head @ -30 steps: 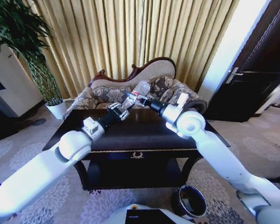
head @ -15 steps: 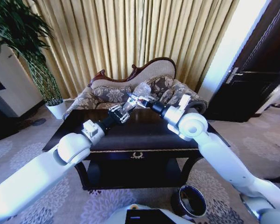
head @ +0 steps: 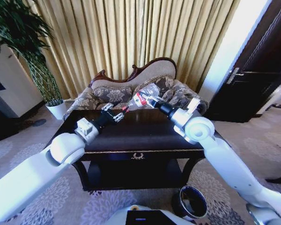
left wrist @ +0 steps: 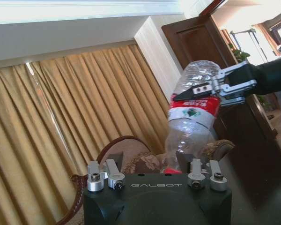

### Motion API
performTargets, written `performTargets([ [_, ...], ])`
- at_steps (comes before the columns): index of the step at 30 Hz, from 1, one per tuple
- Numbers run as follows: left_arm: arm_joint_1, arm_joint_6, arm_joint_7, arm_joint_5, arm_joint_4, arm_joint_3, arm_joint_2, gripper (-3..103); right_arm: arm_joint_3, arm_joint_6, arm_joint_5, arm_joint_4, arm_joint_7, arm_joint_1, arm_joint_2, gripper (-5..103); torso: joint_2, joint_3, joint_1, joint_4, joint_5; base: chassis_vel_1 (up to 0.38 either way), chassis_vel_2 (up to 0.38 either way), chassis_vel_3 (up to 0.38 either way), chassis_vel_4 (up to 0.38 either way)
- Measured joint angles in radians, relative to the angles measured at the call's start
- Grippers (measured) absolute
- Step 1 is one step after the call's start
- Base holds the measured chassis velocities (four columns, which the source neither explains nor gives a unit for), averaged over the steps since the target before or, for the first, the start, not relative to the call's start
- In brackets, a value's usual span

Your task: Move to the front of the table and place the trash on the table into the trash bin.

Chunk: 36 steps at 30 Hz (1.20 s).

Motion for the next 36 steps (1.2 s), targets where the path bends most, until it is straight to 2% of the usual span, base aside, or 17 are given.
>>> performTargets([
  [2, 0.048, -0.001, -0.012, -0.02, -0.015, -0.064, 0.011, 72, 0.031, 0.002, -0.045, 0.0, 0.002, -0.032, -0.003, 24, 0.0, 0.0, 0.0, 0.0001, -0.0001, 0.0, 0.0, 0.0, 0.0],
  [3, 0.048, -0.001, -0.012, -0.02, -0.015, -0.064, 0.011, 72, 0.031, 0.002, -0.045, 0.0, 0.002, -0.032, -0.003, 24, 0.0, 0.0, 0.0, 0.0001, -0.0001, 0.0, 0.0, 0.0, 0.0],
  [4, 0.083, 0.0, -0.022, -0.037, -0.022, -0.12, 0.015, 83, 0.054, 0.003, -0.11, -0.001, 0.003, -0.056, -0.005, 24, 0.0, 0.0, 0.0, 0.0001, -0.0001, 0.0, 0.0, 0.0, 0.0],
  [6, 0.104, 0.003, -0.032, -0.048, -0.023, -0.156, 0.015, 83, 0.069, 0.004, -0.145, -0.002, 0.007, -0.072, -0.007, 24, 0.0, 0.0, 0.0, 0.0, -0.0001, 0.0, 0.0, 0.0, 0.0],
  [7, 0.121, 0.011, -0.047, -0.057, -0.024, -0.189, 0.015, 88, 0.082, 0.004, -0.176, -0.001, 0.022, -0.088, -0.008, 24, 0.0, 0.0, 0.0, 0.0, 0.0001, 0.0, 0.0, 0.0, 0.0],
  [9, 0.152, 0.039, -0.121, -0.079, -0.024, -0.248, 0.004, 97, 0.109, 0.006, -0.266, 0.007, 0.053, -0.128, -0.01, 24, 0.0, 0.0, 0.0, 0.0, -0.0001, 0.0, 0.0, 0.0, 0.0],
  [10, 0.152, 0.039, -0.121, -0.079, -0.024, -0.248, 0.004, 97, 0.109, 0.006, -0.266, 0.007, 0.053, -0.128, -0.01, 24, 0.0, 0.0, 0.0, 0.0, -0.0001, 0.0, 0.0, 0.0, 0.0],
  [11, 0.162, 0.054, -0.156, -0.096, -0.026, -0.27, -0.001, 99, 0.116, 0.008, -0.313, 0.007, 0.063, -0.144, -0.011, 24, 0.0, 0.0, 0.0, 0.0, -0.0003, 0.0, 0.0, 0.0, 0.0],
  [12, 0.172, 0.078, -0.213, -0.128, -0.031, -0.302, -0.008, 100, 0.128, 0.017, -0.419, 0.005, 0.083, -0.181, -0.012, 24, 0.0, 0.0, 0.0, -0.0001, 0.0, 0.0, 0.0, 0.0, 0.0],
  [13, 0.172, 0.078, -0.213, -0.128, -0.031, -0.302, -0.008, 100, 0.128, 0.017, -0.419, 0.005, 0.083, -0.181, -0.012, 24, 0.0, 0.0, 0.0, -0.0001, 0.0, 0.0, 0.0, 0.0, 0.0],
  [15, 0.199, 0.111, -0.267, -0.162, -0.023, -0.369, -0.021, 100, 0.146, 0.032, -0.501, 0.005, 0.116, -0.228, -0.012, 24, 0.0, 0.0, 0.0, -0.0003, 0.0003, 0.0, 0.0, 0.0, 0.0],
  [17, 0.258, 0.117, -0.295, -0.166, 0.01, -0.448, -0.049, 100, 0.165, 0.045, -0.551, 0.01, 0.134, -0.273, -0.014, 24, 0.0, 0.0, 0.0, -0.0003, 0.0002, 0.0, 0.0, 0.0, 0.0],
  [18, 0.258, 0.117, -0.295, -0.166, 0.01, -0.448, -0.049, 100, 0.165, 0.045, -0.551, 0.01, 0.134, -0.273, -0.014, 24, 0.0, 0.0, 0.0, -0.0003, 0.0002, 0.0, 0.0, 0.0, 0.0],
  [20, 0.355, 0.114, -0.322, -0.159, 0.045, -0.54, -0.089, 100, 0.187, 0.062, -0.589, 0.011, 0.144, -0.321, -0.019, 24, 0.0, 0.0, 0.0, -0.0001, -0.0001, 0.0, 0.0, 0.0, 0.0],
  [24, 0.435, 0.108, -0.334, -0.151, 0.068, -0.622, -0.132, 100, 0.206, 0.071, -0.602, 0.012, 0.153, -0.354, -0.024, 24, 0.0, 0.0, 0.0, 0.0003, -0.0005, 0.0, 0.0, 0.0, 0.0],
  [28, 0.514, 0.14, -0.336, -0.184, 0.072, -0.731, -0.24, 100, 0.227, 0.099, -0.632, 0.001, 0.183, -0.409, -0.025, 24, 0.0, 0.0, 0.0, -0.0001, -0.0001, 0.0, 0.0, 0.0, 0.0],
  [36, 0.601, 0.154, -0.284, -0.168, 0.028, -0.803, -0.334, 100, 0.26, 0.101, -0.638, 0.006, 0.228, -0.462, -0.016, 24, 0.0, 0.0, 0.0, 0.0002, 0.0001, 0.0, 0.0, 0.0, 0.0],
])
